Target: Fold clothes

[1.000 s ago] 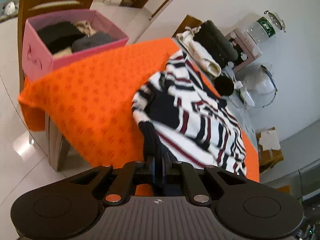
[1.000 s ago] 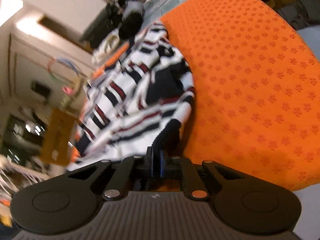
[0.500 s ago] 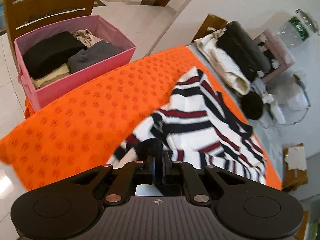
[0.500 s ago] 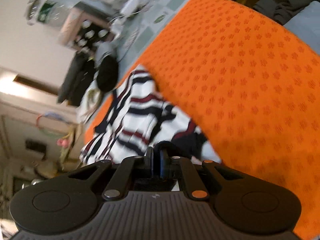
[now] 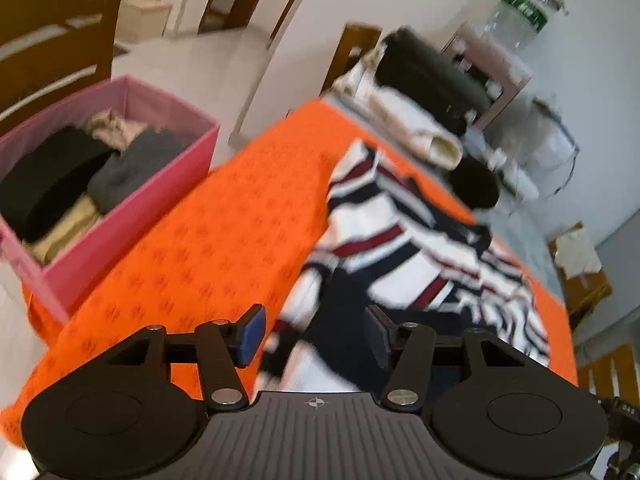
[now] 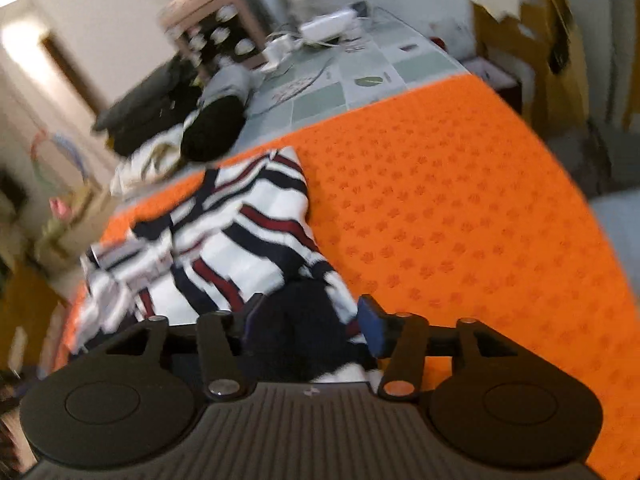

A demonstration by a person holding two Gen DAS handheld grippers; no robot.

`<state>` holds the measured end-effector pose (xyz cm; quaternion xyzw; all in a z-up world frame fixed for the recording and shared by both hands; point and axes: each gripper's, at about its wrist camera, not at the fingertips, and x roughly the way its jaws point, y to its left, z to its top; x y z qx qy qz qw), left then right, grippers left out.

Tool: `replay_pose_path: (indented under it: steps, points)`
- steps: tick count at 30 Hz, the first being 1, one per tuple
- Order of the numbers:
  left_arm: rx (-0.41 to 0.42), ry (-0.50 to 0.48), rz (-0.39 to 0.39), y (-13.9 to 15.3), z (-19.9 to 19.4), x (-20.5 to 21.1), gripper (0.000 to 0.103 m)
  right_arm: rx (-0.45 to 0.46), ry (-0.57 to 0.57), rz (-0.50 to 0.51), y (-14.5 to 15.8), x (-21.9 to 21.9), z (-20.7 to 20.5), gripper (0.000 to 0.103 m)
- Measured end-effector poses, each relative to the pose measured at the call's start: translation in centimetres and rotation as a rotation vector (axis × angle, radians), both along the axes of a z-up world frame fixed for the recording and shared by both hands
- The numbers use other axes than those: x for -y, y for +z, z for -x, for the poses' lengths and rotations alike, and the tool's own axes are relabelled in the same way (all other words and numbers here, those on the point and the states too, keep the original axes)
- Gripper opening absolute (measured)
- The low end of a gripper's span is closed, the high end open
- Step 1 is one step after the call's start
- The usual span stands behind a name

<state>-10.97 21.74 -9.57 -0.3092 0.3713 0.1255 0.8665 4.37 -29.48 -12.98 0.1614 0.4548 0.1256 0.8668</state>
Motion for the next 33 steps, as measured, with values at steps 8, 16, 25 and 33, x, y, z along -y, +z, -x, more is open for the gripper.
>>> replay_pose_path:
  steps: [8,16,25,33]
  points:
    - [-0.063,-0.021,-0.088,-1.6,-0.3,1.6,0.009,0.010,0.118,0.123,-0.5,-1.7,0.1,0.054]
    - [-0.046,-0.040,-0.096,-0.8,0.5,1.7,0.018,0.003,0.127,0.173,-0.2,-1.8,-1.0,0.014]
    - [0.083,-0.262,-0.251,2.1,-2.1,4.3,0.046,0.106,0.446,0.154,2.9,-7.0,-1.3,0.037]
    - [0.096,-0.507,-0.283,2.4,-4.0,6.8,0.049,0.120,0.770,0.165,2.9,-13.5,-1.7,0.040]
